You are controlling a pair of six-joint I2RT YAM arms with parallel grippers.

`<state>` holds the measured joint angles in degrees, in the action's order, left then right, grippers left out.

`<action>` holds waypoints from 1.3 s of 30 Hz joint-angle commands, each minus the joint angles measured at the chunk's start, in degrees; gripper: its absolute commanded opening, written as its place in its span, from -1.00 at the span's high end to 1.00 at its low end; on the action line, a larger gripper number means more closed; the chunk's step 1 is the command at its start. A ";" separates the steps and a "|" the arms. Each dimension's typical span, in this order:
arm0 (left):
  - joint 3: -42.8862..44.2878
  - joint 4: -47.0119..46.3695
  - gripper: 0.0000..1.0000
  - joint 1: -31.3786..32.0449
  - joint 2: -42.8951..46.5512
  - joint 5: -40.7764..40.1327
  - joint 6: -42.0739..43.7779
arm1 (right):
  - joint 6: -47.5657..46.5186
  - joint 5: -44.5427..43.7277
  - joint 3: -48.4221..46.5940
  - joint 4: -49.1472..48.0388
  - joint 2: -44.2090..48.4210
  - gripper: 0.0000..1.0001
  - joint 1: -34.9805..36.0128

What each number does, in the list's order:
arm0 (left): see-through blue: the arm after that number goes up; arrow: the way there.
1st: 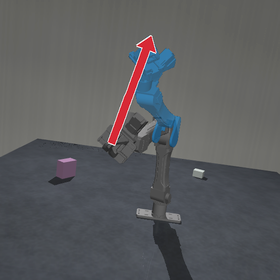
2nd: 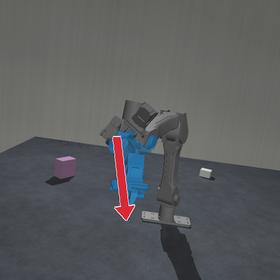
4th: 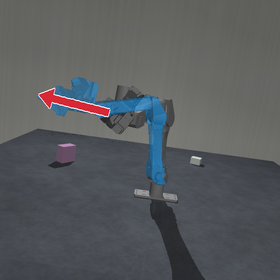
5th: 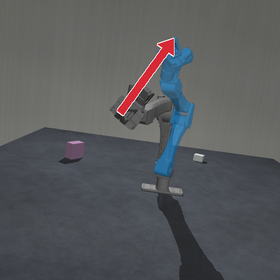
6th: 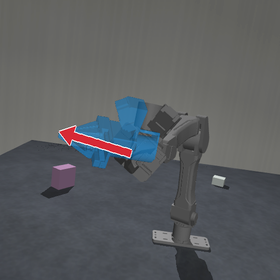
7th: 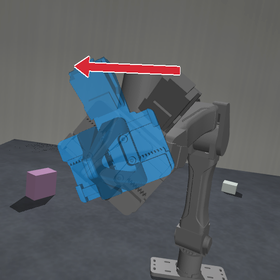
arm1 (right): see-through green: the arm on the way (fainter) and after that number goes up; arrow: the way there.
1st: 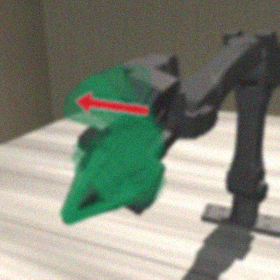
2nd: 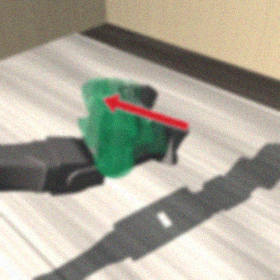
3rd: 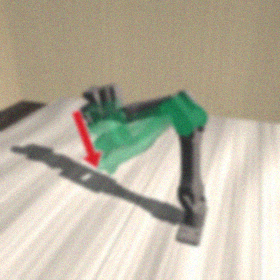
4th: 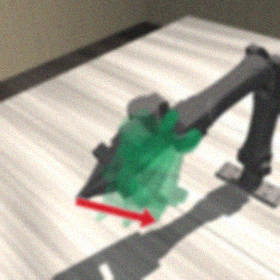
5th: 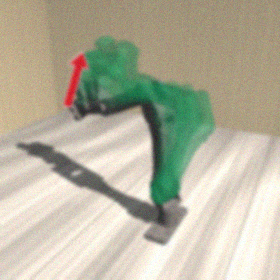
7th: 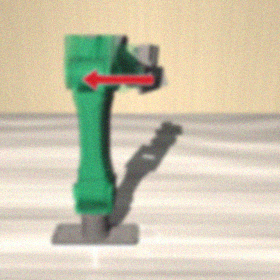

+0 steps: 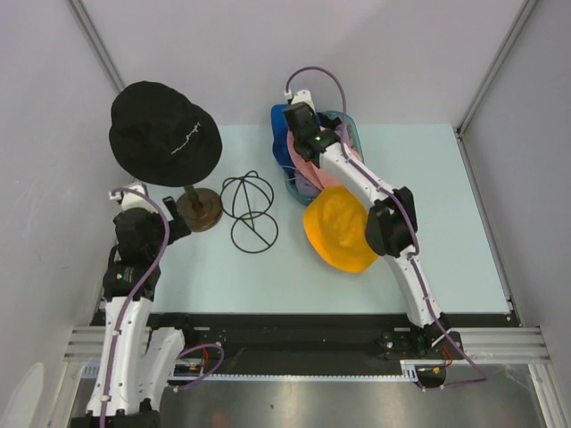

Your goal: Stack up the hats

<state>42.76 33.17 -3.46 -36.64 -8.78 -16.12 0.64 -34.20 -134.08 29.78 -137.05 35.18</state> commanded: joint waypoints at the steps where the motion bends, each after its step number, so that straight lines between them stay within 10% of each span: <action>1: 3.64 -5.03 -0.93 6.00 -2.02 -0.45 7.24 | -4.06 -2.19 0.04 -2.00 15.05 1.00 0.50; 27: 24.28 -22.00 -0.92 28.68 -20.21 18.43 2.67 | -16.73 -9.40 19.12 -3.41 42.22 1.00 6.22; 39: 34.22 -28.86 -1.00 32.91 -35.24 25.91 2.67 | -10.58 7.91 20.70 2.82 49.77 1.00 6.48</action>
<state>72.75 9.02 28.82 -69.47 12.67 -12.60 -13.28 -33.65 -113.45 30.57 -91.00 41.34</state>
